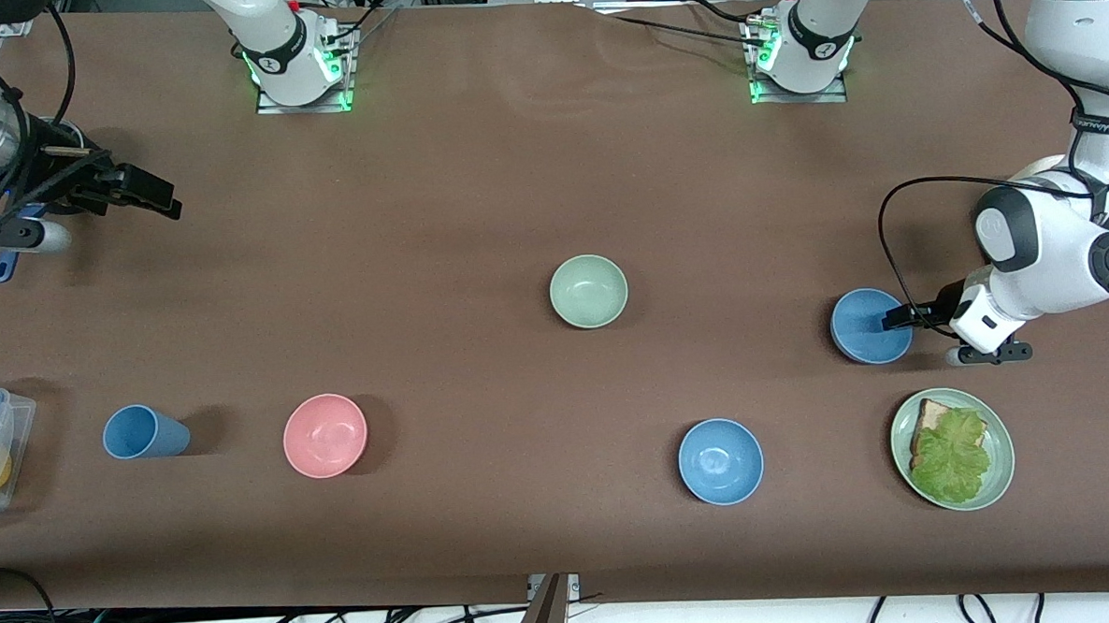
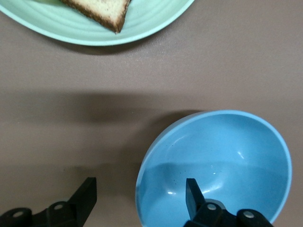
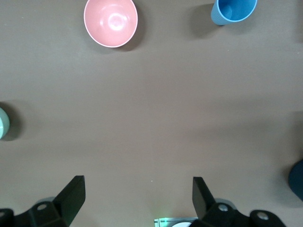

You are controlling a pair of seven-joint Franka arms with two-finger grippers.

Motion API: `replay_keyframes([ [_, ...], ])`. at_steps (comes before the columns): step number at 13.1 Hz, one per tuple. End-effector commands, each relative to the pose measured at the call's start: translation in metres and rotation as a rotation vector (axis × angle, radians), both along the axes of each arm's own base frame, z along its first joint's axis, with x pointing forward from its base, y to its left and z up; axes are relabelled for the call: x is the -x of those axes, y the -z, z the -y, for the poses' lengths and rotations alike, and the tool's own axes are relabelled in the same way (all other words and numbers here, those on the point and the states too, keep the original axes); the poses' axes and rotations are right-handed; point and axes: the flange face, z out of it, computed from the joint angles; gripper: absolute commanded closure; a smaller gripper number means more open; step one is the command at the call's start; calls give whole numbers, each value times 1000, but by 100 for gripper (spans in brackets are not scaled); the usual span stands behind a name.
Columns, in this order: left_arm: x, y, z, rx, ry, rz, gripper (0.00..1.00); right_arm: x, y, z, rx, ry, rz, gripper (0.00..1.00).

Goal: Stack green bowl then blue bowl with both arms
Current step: 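Grasp the blue bowl rim with the left gripper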

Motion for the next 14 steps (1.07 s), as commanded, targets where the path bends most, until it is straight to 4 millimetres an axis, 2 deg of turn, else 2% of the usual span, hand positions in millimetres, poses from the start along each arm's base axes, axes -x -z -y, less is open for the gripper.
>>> replay_keyframes([
  [1,3,-3,-2,15,21,24,69,-2,-1,3,33,-50,13,0],
  [2,3,-3,-2,16,22,23,91,-2,1,3,55,-58,10,0],
  [3,4,-3,-2,16,20,21,100,-3,3,1,57,-60,7,0],
  [7,3,-4,-2,18,20,18,100,-3,6,-1,52,-64,-1,0],
  [9,2,-13,0,28,29,0,100,-3,7,-3,48,-66,-7,0],
  [10,1,-27,6,33,36,-6,100,-4,8,-3,47,-66,-9,0],
  [11,-2,-50,16,38,48,-8,100,-3,7,-4,48,-67,-9,0],
  [14,-18,-110,85,61,39,-37,100,-3,6,-4,47,-63,-7,0],
])
